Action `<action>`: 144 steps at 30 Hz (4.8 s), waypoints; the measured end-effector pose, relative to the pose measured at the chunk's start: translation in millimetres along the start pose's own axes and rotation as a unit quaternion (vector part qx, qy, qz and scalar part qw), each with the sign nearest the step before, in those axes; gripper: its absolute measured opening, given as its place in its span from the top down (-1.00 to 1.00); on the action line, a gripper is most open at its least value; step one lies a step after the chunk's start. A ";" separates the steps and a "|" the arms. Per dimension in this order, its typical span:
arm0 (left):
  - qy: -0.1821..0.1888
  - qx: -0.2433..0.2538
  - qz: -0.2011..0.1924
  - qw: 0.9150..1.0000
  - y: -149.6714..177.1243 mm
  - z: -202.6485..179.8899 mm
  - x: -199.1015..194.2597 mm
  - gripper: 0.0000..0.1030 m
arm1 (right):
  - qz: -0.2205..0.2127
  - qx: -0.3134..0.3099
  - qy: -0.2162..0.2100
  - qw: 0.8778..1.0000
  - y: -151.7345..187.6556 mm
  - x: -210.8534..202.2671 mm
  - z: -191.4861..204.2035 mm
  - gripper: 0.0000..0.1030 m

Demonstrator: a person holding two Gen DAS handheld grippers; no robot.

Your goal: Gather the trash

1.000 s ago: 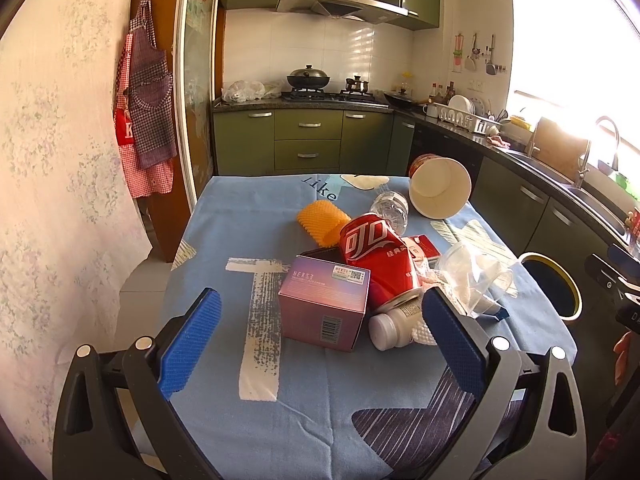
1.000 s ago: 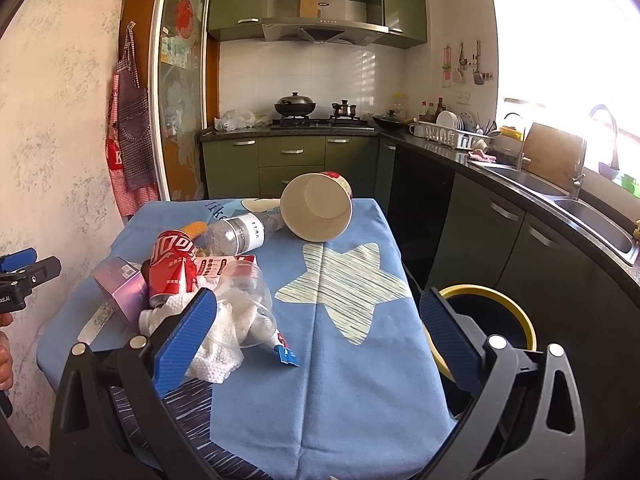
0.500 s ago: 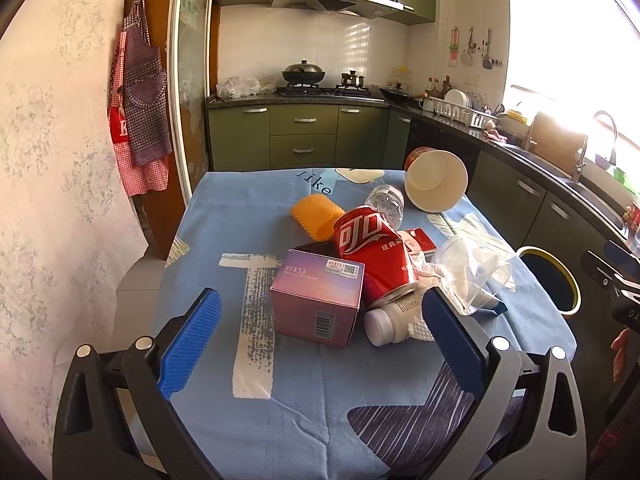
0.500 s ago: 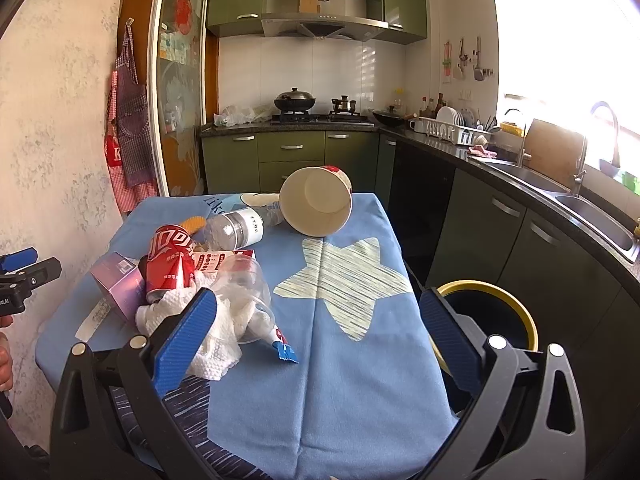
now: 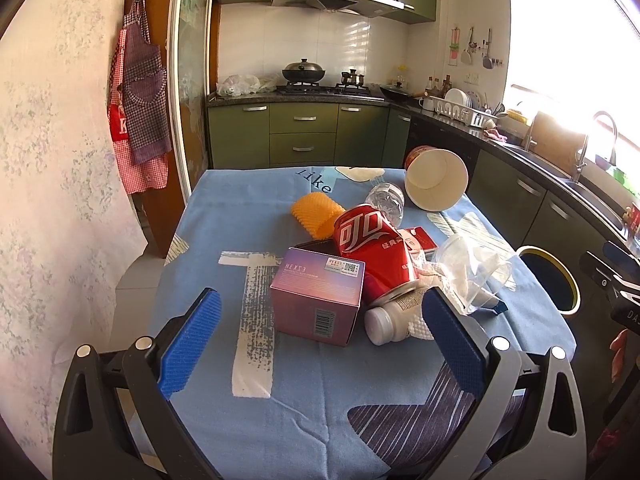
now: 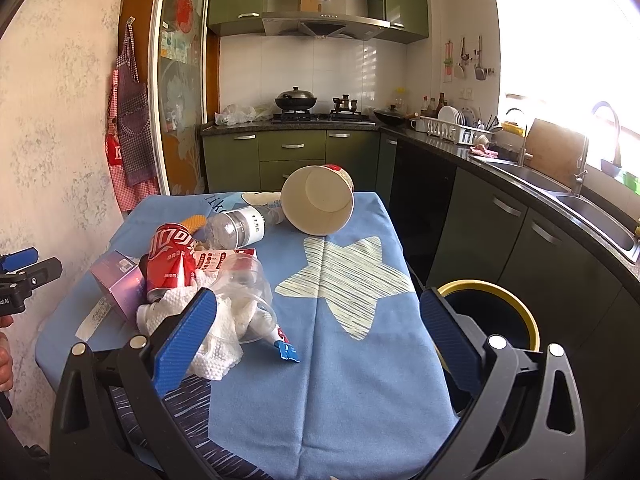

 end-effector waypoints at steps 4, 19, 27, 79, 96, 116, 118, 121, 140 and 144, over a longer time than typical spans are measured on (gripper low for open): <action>0.001 0.001 0.001 1.000 0.4 0.2 0.3 -0.93 | 0.001 0.000 0.001 1.000 0.4 0.0 0.3 -0.88; 0.001 0.003 0.005 1.000 0.4 -2.2 3.1 -0.93 | 0.003 0.000 0.000 1.000 0.8 3.5 1.9 -0.88; 0.002 0.003 0.006 1.000 0.6 -2.3 3.3 -0.93 | 0.005 0.000 0.000 1.000 1.1 5.6 1.6 -0.88; 0.028 -0.034 0.053 0.998 -200.8 81.0 257.1 -0.93 | 0.097 0.003 0.070 0.993 -214.3 321.1 -51.9 0.38; 0.042 -0.036 0.026 0.998 -192.2 82.2 232.6 -0.93 | 0.238 0.115 -0.023 0.964 -203.3 197.7 -165.9 0.96; 0.042 -0.010 0.019 0.999 -192.0 67.1 218.8 -0.93 | 0.447 0.279 0.062 0.848 -28.0 226.1 -323.9 0.46; 0.043 -0.006 0.023 0.999 -192.5 65.9 218.6 -0.93 | 0.438 0.281 0.069 0.851 -31.6 227.4 -326.0 0.35; 0.045 -0.001 0.029 0.999 -194.4 63.4 213.0 -0.93 | 0.420 0.282 0.064 0.860 -31.2 221.4 -322.3 0.35; 0.101 0.193 0.283 0.934 -242.0 -101.7 243.2 -0.93 | 0.367 0.227 -0.035 0.901 -21.4 186.1 -273.4 0.11; 0.069 0.203 0.332 0.919 -239.5 -117.7 282.1 -0.93 | 0.366 0.223 -0.040 0.903 -15.1 174.9 -273.9 0.09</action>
Point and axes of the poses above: each gripper's, at about its wrist camera, not at the fingertips, and x roughly the way its jaws point, z to its left, y to its underside, the point moved 2 cm from there along x, roughly the way its jaws point, and after that the axes turned 15 degrees about z, right-handed, at the moved point
